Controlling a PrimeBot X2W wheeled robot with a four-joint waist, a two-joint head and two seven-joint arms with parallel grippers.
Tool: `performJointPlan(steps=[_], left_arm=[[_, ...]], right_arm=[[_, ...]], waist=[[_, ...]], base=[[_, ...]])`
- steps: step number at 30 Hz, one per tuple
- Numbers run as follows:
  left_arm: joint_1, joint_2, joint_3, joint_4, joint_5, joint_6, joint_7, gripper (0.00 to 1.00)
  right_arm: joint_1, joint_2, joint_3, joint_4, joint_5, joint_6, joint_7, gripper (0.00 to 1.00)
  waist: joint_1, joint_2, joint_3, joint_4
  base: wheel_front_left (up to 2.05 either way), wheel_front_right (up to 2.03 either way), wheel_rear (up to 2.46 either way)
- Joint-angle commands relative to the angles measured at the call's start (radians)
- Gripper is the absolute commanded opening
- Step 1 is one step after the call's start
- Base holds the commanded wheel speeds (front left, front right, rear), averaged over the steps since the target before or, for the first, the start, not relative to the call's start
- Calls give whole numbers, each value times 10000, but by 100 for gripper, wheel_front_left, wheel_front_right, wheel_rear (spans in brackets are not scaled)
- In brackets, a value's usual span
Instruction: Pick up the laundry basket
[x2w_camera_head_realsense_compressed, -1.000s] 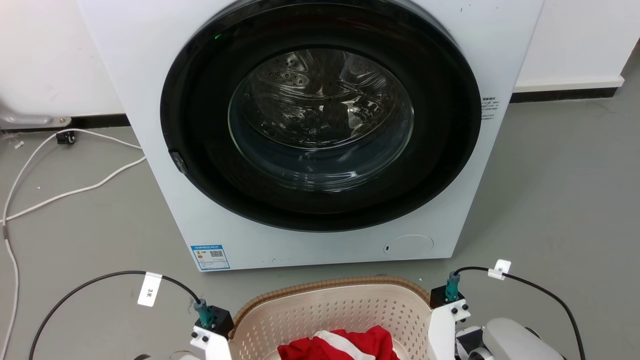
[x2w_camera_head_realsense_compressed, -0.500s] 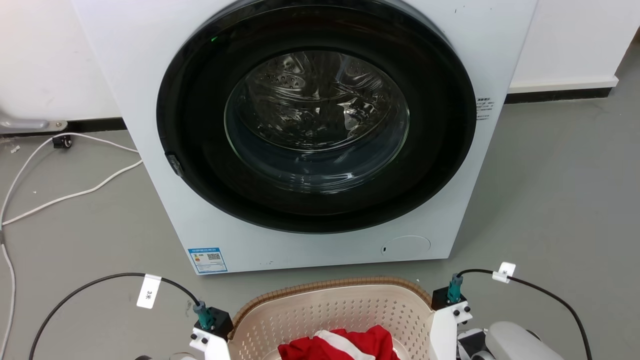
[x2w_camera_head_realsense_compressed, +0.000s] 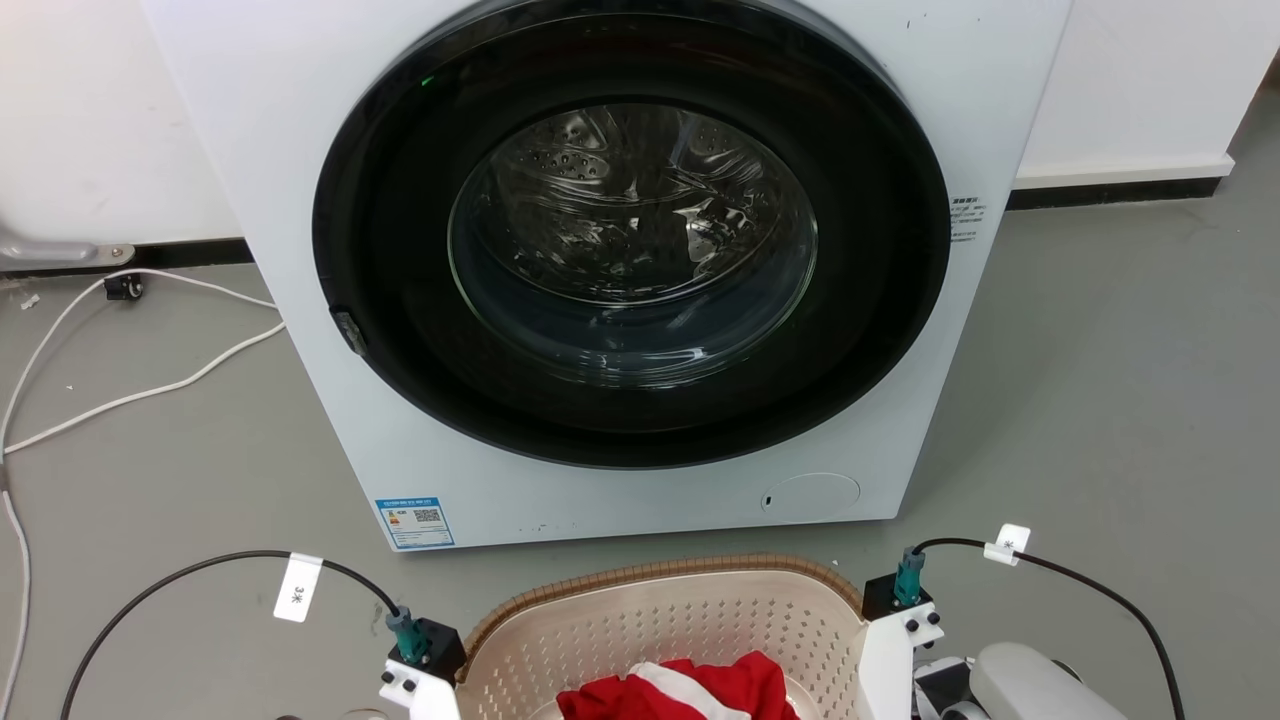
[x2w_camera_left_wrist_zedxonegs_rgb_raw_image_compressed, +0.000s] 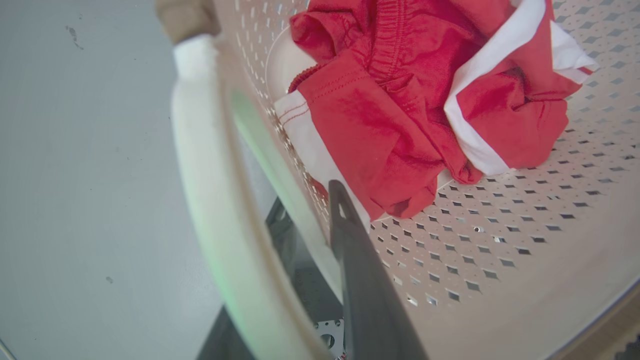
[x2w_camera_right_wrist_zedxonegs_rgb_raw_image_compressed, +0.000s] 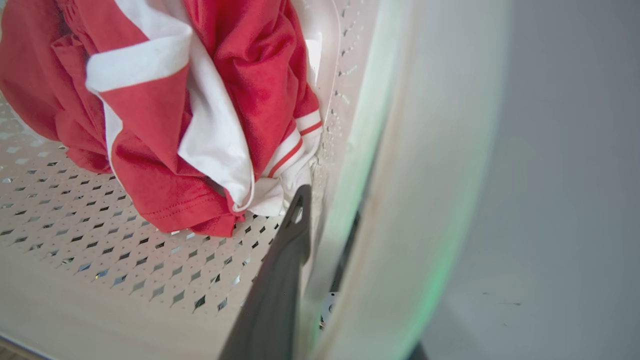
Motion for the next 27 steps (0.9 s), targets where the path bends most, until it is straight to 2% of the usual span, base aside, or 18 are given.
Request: performJointPlan(steps=[1, 27], left_arm=[[187, 327, -35, 170, 201, -52, 37, 0], [209, 245, -40, 291, 216, -49, 22, 0]], right_arm=[[120, -448, -31, 65, -143, -14, 50, 0], [205, -526, -224, -95, -214, -12, 282, 0]], waist=[[0, 0, -2, 6], [0, 0, -83, 6]], base=[[0, 0, 0], [0, 0, 0]])
